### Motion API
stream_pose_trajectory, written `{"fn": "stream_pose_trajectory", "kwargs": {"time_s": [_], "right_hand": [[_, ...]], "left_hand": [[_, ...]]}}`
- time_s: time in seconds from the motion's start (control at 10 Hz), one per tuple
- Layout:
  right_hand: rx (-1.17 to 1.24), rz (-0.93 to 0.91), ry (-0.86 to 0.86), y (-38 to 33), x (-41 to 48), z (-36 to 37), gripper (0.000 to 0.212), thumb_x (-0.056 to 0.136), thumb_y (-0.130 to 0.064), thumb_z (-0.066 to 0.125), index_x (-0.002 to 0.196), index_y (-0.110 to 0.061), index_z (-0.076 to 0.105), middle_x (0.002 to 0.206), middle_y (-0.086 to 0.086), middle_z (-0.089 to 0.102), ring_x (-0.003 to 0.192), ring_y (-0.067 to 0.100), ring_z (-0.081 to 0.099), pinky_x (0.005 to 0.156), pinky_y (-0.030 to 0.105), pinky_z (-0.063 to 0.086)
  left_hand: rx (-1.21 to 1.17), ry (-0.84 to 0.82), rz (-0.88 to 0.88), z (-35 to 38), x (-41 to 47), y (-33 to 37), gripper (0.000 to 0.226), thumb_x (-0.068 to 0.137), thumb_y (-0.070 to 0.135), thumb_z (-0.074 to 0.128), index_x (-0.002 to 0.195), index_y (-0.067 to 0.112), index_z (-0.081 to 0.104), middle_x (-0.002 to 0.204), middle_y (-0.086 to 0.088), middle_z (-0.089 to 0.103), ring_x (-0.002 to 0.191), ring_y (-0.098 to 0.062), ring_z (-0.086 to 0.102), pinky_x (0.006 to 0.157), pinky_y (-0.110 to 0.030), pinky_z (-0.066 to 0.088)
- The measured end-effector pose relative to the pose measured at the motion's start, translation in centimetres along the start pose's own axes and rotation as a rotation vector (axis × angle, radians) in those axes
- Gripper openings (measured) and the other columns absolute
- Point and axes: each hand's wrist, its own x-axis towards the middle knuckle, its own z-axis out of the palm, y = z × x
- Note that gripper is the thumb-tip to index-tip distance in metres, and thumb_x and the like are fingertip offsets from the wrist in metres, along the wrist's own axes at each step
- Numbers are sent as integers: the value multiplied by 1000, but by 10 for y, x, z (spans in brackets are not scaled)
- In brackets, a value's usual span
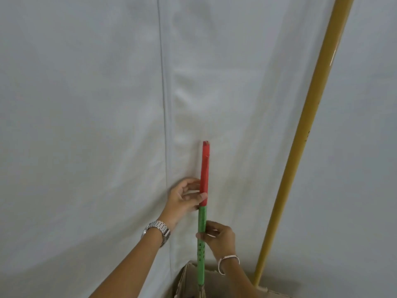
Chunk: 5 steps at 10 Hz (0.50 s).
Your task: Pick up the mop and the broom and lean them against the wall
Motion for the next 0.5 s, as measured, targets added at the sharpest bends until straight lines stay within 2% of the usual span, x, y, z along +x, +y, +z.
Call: {"fn": "stream_pose_trajectory", "kwargs": {"time_s": [0.1,0.2,0.3,0.4,0.5], "right_hand": [[-5,-21,16,9,17,17,29,61,-2,82,88,-12,76,77,1,74,73,16,70,75,26,57],[-6,-20,57,13,22,27,33,62,-2,82,94,-8,74,84,7,74,77,22,69,82,31,56],[-13,-18,77,17,20,35,33,63,-4,82,95,-9,74,86,7,75,77,20,69,84,32,56],[4,-6,39,16,22,35,34,64,-4,81,96,-9,74,88,7,75,79,19,69,86,36,56],[33,0,45,20,11,32,44,67,-8,81,109,-12,68,105,3,72,92,14,66,90,29,52]], "left_hand": [[-28,146,34,-8,9,-21,33,74,-3,69,102,12,63,92,-3,70,74,-10,70,63,-26,59],[-50,280,62,-9,10,-33,29,73,-4,70,99,8,66,90,-6,71,75,-11,70,72,-27,59],[-63,313,70,-10,6,-36,26,71,-4,71,94,10,66,92,-12,70,76,-15,69,74,-28,58],[-38,344,81,-12,7,-31,26,70,-1,73,93,10,67,92,-13,71,73,-10,70,68,-22,58],[128,490,168,-7,-6,-34,28,72,9,75,98,15,67,93,0,72,77,-1,69,65,-13,54]]}}
